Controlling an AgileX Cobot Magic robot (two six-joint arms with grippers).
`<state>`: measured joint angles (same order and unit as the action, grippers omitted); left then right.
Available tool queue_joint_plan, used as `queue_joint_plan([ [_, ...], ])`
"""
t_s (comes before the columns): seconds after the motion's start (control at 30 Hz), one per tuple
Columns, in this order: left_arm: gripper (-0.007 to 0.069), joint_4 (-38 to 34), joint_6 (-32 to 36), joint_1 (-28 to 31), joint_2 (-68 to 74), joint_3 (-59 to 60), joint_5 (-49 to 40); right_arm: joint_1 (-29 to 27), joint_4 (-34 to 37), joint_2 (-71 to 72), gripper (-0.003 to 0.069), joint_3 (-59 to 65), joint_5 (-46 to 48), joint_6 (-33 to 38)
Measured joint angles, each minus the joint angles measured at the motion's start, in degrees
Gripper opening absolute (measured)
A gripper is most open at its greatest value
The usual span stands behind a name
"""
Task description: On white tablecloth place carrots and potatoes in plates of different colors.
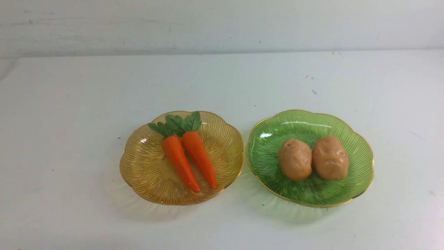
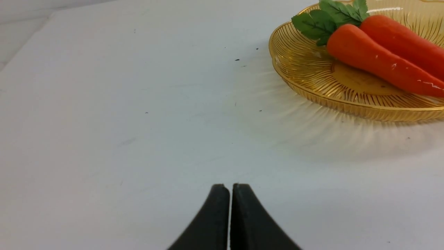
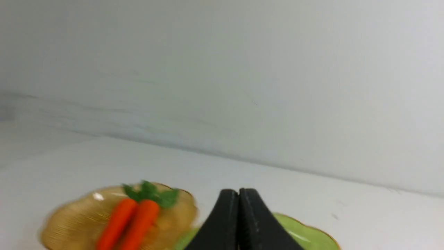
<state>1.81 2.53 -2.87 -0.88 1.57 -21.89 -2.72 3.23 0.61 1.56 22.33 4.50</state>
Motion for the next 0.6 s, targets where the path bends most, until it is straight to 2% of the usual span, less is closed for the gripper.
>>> queue_joint_plan([
  [0.6,-0.0003,0.0,0.0,0.0,0.0,0.0,0.0,-0.3,-0.46,0.0,-0.0015,0.0,0.0,1.81],
])
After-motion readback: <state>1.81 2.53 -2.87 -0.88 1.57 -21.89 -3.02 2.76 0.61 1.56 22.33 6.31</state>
